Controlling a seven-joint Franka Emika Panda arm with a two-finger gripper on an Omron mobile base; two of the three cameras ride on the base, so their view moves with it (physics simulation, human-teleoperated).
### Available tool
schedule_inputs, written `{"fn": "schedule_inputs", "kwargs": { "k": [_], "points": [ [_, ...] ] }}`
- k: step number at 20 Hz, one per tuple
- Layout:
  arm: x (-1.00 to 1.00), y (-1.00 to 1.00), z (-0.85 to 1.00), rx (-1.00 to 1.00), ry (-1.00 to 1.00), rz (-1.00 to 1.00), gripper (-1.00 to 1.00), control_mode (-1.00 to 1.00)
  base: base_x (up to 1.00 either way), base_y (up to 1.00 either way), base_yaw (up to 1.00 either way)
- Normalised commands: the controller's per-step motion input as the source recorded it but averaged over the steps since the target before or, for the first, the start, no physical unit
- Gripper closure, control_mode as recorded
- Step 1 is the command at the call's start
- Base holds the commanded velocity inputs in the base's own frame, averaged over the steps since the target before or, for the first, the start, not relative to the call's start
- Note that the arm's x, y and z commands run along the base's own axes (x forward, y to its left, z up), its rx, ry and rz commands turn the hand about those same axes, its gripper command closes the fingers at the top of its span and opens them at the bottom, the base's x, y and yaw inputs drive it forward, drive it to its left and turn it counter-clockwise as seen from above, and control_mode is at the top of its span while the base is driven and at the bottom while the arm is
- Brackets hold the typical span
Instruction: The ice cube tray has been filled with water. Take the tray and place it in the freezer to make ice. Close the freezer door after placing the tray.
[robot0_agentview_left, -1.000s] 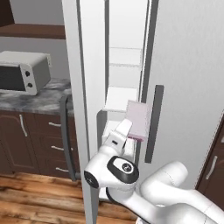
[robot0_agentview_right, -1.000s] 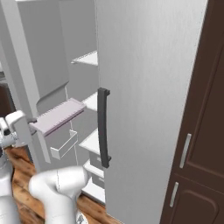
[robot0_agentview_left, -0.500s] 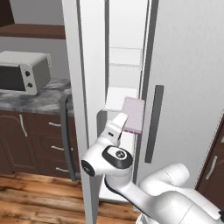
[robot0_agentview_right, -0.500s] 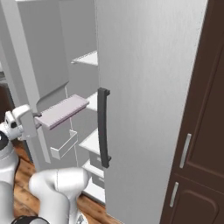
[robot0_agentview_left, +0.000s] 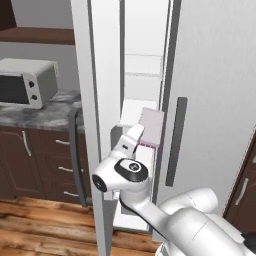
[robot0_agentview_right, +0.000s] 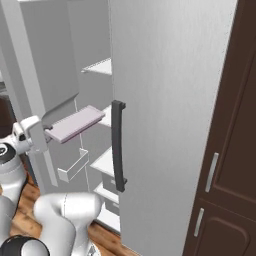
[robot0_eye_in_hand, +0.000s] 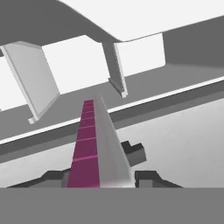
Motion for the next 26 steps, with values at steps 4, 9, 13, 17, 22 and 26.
{"fn": "schedule_inputs", "kwargs": {
  "k": [4, 9, 13, 17, 22, 26],
  "points": [
    [0.04, -0.14, 0.00, 0.00, 0.00, 0.00, 1.00, -1.00, 0.00, 0.00, 0.00],
    [0.00, -0.21, 0.00, 0.00, 0.00, 0.06, 1.00, -1.00, 0.00, 0.00, 0.00],
    [-0.03, -0.40, 0.00, 0.00, 0.00, 0.10, 1.00, -1.00, 0.00, 0.00, 0.00],
    [-0.01, -0.47, 0.00, 0.00, 0.00, 0.14, 1.00, -1.00, 0.00, 0.00, 0.00],
    [0.00, -0.42, 0.00, 0.00, 0.03, 0.17, 1.00, -1.00, 0.00, 0.00, 0.00],
    [0.10, -0.13, 0.00, 0.00, 0.08, 0.18, 1.00, -1.00, 0.00, 0.00, 0.00]
  ]
}}
